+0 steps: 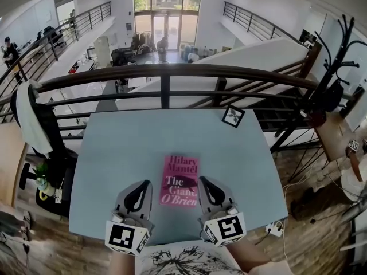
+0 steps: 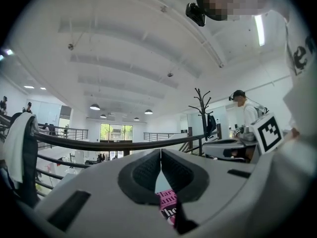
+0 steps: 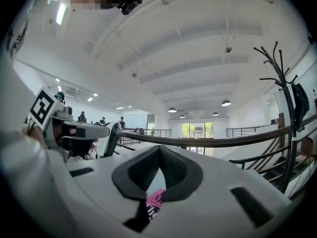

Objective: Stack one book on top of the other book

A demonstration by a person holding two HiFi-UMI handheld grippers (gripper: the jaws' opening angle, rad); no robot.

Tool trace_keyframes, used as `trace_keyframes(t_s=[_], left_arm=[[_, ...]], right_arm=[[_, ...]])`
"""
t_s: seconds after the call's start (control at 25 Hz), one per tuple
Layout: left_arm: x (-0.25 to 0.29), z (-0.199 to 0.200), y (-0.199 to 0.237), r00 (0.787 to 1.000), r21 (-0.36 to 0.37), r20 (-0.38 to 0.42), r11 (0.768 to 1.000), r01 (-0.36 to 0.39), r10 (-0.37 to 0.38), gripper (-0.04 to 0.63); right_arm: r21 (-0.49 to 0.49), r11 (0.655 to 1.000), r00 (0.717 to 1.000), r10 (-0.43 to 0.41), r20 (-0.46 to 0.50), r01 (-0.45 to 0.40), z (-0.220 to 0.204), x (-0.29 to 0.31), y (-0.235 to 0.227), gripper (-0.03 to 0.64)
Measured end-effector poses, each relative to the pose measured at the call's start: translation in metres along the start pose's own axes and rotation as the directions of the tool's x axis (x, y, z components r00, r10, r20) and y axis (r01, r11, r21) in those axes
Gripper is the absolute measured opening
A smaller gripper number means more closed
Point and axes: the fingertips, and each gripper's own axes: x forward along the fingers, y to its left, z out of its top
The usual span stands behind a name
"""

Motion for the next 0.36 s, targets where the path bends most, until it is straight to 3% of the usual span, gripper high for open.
trace_keyframes(t_s=[0.36], left_arm=[[-0.0064, -0.0063, -0.0044, 1.000, 0.024, -0.016, 0.999, -0.021, 0.022, 0.011]], right_arm=[[0.001, 1.000, 1.000, 0.000, -0.019, 0.000, -0.0044, -0.0084, -0.0007, -0.009]])
